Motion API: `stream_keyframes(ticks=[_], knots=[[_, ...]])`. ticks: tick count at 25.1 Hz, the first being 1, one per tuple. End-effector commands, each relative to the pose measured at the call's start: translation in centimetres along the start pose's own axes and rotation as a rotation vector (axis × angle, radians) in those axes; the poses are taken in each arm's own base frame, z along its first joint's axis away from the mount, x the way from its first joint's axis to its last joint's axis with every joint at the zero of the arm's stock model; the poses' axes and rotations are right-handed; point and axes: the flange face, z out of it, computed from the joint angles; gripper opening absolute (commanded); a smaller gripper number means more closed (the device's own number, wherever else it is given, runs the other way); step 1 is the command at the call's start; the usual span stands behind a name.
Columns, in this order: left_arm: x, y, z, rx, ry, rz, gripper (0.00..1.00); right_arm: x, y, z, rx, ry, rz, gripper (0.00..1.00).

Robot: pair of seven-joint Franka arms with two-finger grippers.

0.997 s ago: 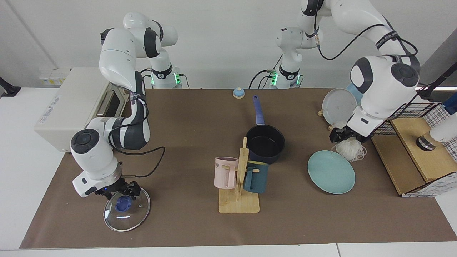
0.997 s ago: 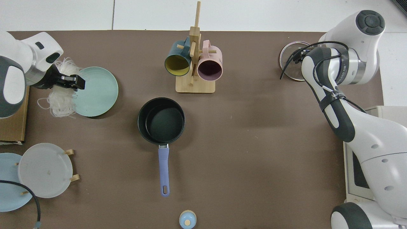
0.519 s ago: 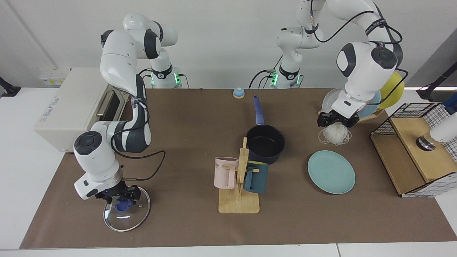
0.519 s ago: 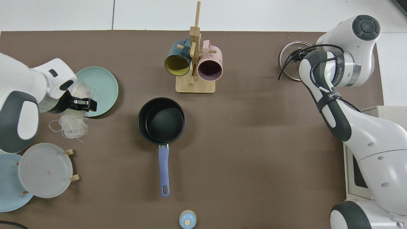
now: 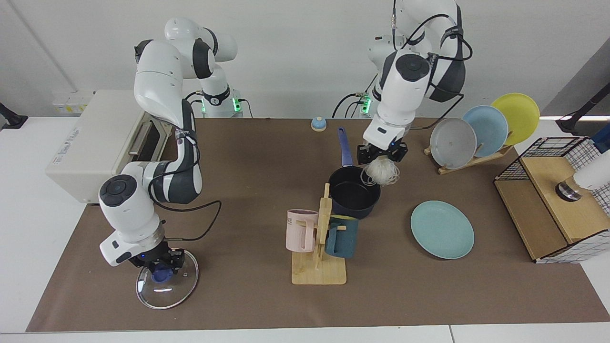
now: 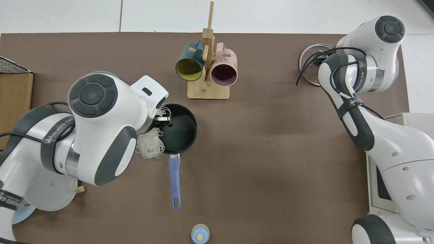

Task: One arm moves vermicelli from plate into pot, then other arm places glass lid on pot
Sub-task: 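Carry the vermicelli with the left gripper over the black saucepan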

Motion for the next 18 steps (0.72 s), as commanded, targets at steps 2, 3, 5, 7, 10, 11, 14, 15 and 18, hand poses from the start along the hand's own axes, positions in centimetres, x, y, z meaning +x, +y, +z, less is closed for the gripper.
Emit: stream_keyframes(ticks=[2,3,5,7,10,11,14,15,18], knots=[[0.7,1.3,3.7,-0.004,0.011,-0.038,0.0,0.1,-0.6,-4.9,0.033,0.016,-0.017,0.0],[0.9,1.3,4.3,-0.005,0.007,-0.044,0.0,-0.1,-0.7,-5.7,0.036,0.002,-0.017,0.0],[0.9,1.6,5.3,-0.007,0.0,-0.049,0.0,-0.5,-0.3,-8.3,0.039,-0.019,-0.015,0.0],[0.9,2.1,6.5,-0.011,-0.007,-0.044,0.0,-1.2,0.3,-10.3,0.053,-0.051,-0.009,0.0],[1.6,2.5,8.9,-0.033,0.002,-0.06,0.0,-3.2,1.2,-14.3,0.062,-0.087,-0.001,0.0],[1.7,2.6,9.7,-0.041,0.009,-0.071,0.0,-4.1,1.9,-16.4,0.06,-0.084,0.005,0.0],[0.9,3.2,11.5,-0.051,0.019,-0.067,0.0,-7.9,2.4,-21.3,0.068,-0.103,-0.005,0.0],[0.8,3.2,11.9,-0.051,0.018,-0.066,0.0,-9.1,2.5,-22.4,0.07,-0.117,-0.01,0.0],[0.0,3.1,12.9,-0.041,0.002,-0.062,0.0,-12.2,2.9,-23.9,0.077,-0.138,-0.025,0.0]])
